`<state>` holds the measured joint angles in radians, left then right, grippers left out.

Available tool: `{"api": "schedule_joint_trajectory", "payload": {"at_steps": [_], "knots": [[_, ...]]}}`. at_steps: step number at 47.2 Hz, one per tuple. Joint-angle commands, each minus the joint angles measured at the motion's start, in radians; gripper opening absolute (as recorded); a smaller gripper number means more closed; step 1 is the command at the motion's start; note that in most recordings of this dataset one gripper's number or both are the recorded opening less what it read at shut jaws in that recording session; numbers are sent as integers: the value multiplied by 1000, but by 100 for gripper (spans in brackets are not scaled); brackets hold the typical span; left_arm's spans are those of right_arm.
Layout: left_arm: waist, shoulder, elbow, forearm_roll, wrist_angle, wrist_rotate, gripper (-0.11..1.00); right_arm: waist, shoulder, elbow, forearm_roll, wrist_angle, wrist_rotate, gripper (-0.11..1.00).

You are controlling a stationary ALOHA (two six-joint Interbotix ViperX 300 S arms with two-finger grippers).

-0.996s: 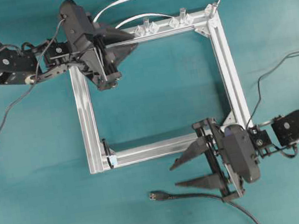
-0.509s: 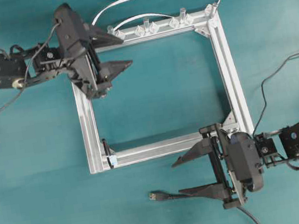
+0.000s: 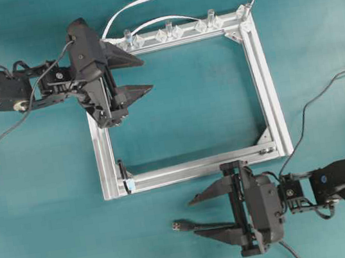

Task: Insert the wire through the string loop located on the left side.
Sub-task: 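Open both grippers and move the right gripper toward the black USB cable, then lower the right gripper and grasp the USB cable behind its connector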

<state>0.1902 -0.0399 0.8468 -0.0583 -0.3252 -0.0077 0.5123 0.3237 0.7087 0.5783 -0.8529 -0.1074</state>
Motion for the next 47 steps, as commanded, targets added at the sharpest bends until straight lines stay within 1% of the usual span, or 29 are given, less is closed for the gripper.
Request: {"api": "schedule_joint_trajectory", "payload": {"at_steps": [1,12,29,47], "knots": [[-8,-14,-8,2,-5,-9,72,6,-11,-17,11,-5,-2,70],[-9,-14,-8,2,-5,-8,72,5,-5,-11,34,-2,-2,70],[-14,-14,15,2,-5,-8,72,6,5,-14,32,2,-2,70],[-26,-14,20,2,-5,3,72,37,5,-43,32,8,-2,70]]}}
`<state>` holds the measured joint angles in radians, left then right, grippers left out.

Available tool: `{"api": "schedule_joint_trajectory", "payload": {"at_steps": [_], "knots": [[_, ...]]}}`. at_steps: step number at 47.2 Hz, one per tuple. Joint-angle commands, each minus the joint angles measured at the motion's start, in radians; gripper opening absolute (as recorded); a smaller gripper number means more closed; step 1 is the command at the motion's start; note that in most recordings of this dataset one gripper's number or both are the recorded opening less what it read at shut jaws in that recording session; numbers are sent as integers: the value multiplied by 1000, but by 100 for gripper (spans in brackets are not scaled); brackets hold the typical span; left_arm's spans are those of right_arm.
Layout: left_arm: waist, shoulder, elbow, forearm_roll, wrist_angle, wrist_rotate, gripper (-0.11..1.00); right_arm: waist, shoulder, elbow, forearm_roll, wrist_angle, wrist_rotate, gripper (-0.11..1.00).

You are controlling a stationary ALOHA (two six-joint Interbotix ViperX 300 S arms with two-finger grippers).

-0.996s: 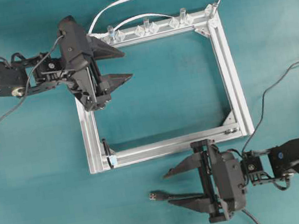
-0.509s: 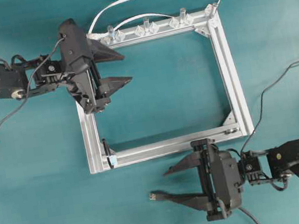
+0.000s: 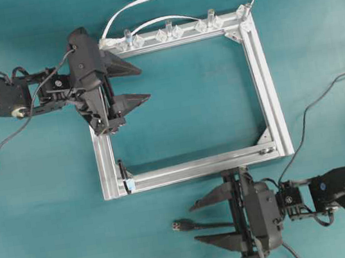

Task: Insert the wire through the string loop located on the left side.
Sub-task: 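Lower the right gripper and grasp the USB cable behind its connector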

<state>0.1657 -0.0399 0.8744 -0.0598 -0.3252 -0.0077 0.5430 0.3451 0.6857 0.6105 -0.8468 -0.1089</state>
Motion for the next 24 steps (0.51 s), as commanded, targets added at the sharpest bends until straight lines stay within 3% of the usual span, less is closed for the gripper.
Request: {"api": "schedule_joint_trajectory", "payload": {"at_steps": [1,24], "knots": [[-2,-14,-8,3,-5,3,72,6,-17,-20,0,5,0,70],[-15,-17,-8,5,-5,3,72,6,49,-57,0,37,0,70]]}}
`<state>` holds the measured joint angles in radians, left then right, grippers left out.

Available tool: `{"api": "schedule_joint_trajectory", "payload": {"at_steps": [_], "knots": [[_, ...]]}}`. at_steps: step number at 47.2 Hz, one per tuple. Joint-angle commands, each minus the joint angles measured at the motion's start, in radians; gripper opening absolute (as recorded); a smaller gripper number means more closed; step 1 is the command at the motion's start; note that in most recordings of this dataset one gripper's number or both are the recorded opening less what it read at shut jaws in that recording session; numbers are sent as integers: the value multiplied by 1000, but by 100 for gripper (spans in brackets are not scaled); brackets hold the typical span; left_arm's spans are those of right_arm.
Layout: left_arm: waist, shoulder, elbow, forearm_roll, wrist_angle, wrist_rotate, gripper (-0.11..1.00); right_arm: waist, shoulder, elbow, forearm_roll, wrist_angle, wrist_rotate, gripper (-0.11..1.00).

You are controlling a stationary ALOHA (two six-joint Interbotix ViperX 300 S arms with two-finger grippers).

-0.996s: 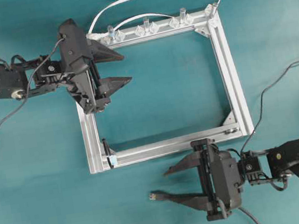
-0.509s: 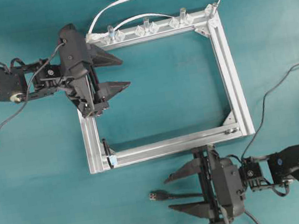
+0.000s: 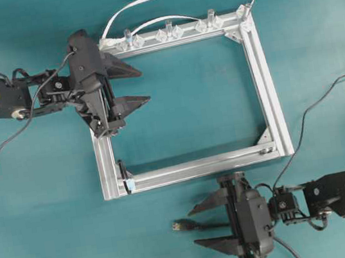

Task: Insert the wire through the string loop located on the left side.
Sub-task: 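Lower the right gripper and grasp the USB cable behind its connector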

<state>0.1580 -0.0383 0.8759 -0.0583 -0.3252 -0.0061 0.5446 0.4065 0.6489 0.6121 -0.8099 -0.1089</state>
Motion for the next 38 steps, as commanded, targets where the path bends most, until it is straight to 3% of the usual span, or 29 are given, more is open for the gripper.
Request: {"api": "schedule_joint_trajectory", "payload": {"at_steps": [1,15,38], "knots": [[-9,-17,-9,2,-5,2,72,5,-11,-21,0,0,0,70],[-21,-18,-9,2,-5,0,72,9,-6,14,17,123,-2,70],[-23,-15,-9,2,-5,-2,72,12,-5,25,17,117,-3,68]]}}
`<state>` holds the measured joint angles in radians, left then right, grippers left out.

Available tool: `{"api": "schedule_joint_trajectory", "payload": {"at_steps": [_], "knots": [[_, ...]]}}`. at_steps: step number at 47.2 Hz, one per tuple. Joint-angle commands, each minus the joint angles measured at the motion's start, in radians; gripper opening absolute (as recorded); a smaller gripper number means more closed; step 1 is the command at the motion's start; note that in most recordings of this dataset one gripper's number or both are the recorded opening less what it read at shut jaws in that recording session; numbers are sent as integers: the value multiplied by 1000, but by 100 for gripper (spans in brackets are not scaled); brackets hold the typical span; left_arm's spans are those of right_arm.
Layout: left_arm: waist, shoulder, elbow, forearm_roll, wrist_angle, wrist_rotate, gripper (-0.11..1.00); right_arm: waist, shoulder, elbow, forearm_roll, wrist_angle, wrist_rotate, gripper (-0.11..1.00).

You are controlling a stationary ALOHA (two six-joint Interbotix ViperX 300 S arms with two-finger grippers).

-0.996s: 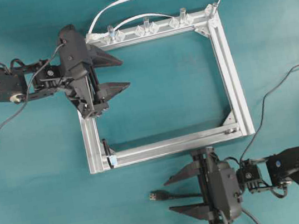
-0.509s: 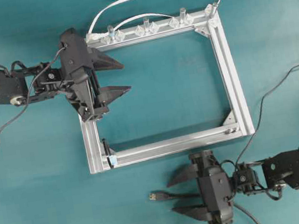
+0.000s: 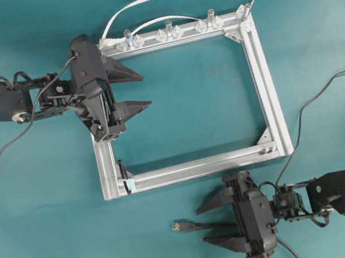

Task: Insert the wire through the string loop located on the left side.
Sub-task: 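Lower the right gripper and grasp the USB cable behind its connector, then lift the USB cable with the right gripper and carry it toward the frame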

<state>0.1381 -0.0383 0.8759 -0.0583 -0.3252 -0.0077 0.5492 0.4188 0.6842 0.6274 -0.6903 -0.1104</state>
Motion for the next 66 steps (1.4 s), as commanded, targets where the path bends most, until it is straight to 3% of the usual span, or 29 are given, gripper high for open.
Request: {"api": "schedule_joint_trajectory", "payload": {"at_steps": [1,11,19,22,47,66], "knots": [[-2,-15,-11,3,-5,0,72,8,-17,-12,2,-3,-2,67],[-3,-15,-11,3,-5,-2,72,6,-11,-26,2,12,2,47],[-3,-15,-12,2,-5,-3,72,2,-9,-35,3,43,5,15],[-3,-15,-12,2,-5,-3,72,-3,-9,-43,3,60,6,8],[-3,-15,-15,2,-5,-6,72,-25,-17,-52,3,106,6,8],[-2,-20,-15,2,-5,-5,72,-26,-126,-23,3,109,3,8]]}}
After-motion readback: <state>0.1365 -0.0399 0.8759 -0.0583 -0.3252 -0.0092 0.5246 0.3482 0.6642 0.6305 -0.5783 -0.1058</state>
